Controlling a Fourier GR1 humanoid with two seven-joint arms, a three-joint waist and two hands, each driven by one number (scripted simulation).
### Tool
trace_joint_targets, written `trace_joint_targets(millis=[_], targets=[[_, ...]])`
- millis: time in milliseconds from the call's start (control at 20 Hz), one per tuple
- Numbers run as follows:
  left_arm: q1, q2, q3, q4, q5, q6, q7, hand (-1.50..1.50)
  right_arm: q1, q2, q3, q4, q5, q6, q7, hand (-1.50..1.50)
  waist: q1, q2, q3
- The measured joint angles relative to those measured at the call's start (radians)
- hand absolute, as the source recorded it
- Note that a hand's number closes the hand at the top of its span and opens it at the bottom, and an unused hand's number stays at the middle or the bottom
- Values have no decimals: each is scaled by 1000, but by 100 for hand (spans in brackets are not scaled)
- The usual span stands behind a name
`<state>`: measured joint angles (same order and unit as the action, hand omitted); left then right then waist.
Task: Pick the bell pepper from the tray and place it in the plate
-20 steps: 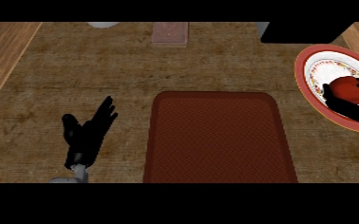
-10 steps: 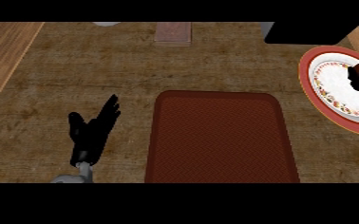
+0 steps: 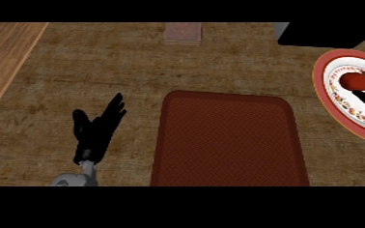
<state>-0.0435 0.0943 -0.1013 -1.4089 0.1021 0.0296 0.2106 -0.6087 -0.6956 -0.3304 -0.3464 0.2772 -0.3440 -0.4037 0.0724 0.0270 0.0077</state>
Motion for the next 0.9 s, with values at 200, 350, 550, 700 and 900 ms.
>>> trace_joint_targets(millis=[200,350,550,700,900], targets=[[-3,-4,0,-7,0,4,9,0,-25,11,-26,54,-26,68,-85,-150,0,2,2],[2,-3,-1,-10,-1,4,10,0,-44,12,-76,70,-76,112,-155,-150,-3,2,3],[13,0,1,-15,-5,6,5,0,-58,-2,-160,92,-157,166,-227,-150,-11,0,3],[19,-4,-1,-10,-10,8,-12,0,-49,-32,-213,122,-205,225,-256,-150,-18,-2,3],[28,0,6,-22,-6,9,-2,0,-17,-95,-254,159,-246,361,-268,-150,-25,-5,2]])
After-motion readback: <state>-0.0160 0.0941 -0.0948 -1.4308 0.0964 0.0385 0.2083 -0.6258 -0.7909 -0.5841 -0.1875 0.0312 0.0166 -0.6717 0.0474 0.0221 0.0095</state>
